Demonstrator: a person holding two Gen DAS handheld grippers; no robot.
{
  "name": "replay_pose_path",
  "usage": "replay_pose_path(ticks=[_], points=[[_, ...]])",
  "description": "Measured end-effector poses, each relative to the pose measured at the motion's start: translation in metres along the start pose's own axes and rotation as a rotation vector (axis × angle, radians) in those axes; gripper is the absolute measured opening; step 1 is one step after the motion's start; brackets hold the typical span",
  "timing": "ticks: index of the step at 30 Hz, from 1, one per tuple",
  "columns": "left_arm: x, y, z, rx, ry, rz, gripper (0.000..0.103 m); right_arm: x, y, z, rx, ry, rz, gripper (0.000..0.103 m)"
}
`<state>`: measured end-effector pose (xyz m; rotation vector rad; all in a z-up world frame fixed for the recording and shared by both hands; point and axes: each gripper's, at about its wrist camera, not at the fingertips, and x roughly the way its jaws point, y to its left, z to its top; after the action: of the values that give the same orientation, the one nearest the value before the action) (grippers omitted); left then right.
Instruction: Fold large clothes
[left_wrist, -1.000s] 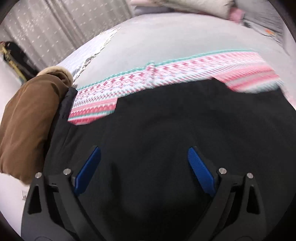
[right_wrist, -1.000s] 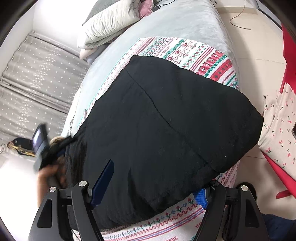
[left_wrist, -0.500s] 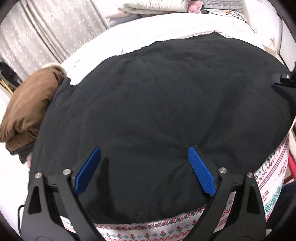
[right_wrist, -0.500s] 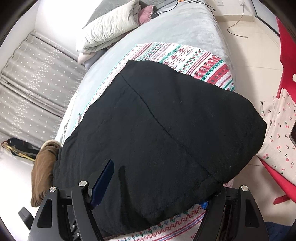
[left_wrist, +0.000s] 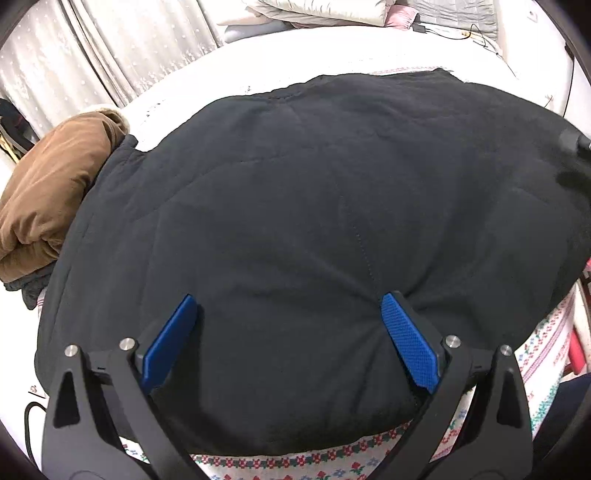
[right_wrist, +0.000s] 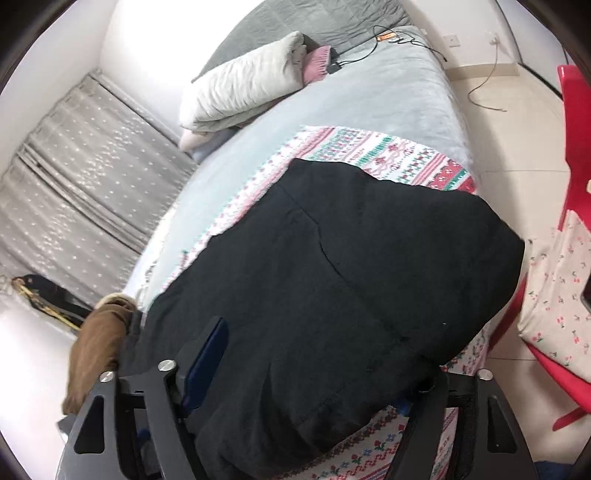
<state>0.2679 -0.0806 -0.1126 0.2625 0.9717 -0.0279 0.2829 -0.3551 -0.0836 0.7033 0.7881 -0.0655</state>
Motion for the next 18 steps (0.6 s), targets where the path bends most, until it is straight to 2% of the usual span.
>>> replay_pose_path(ticks=[1, 2, 5, 8, 11, 18], points=[[-0.003, 0.002, 0.001, 0.001, 0.003, -0.013, 0.100, 0.000, 0.001, 0.000, -0.013, -0.004, -0.025, 0.050], [-0.006, 0.005, 0.002, -0.002, 0.006, -0.025, 0.099, -0.001, 0.004, 0.000, -0.031, -0.011, -0.054, 0.036], [-0.022, 0.019, 0.004, -0.029, 0.016, -0.032, 0.098, -0.009, 0.011, 0.005, -0.031, -0.028, -0.038, 0.030], [-0.040, 0.040, 0.004, -0.057, 0.013, -0.038, 0.098, -0.016, 0.015, 0.009, -0.031, -0.039, -0.020, 0.028], [-0.052, 0.065, -0.001, -0.104, 0.026, -0.082, 0.098, -0.022, 0.028, 0.010, -0.058, -0.064, -0.011, 0.027], [-0.052, 0.139, -0.015, -0.266, 0.032, -0.096, 0.098, -0.030, 0.076, 0.001, -0.213, -0.152, -0.047, 0.025]])
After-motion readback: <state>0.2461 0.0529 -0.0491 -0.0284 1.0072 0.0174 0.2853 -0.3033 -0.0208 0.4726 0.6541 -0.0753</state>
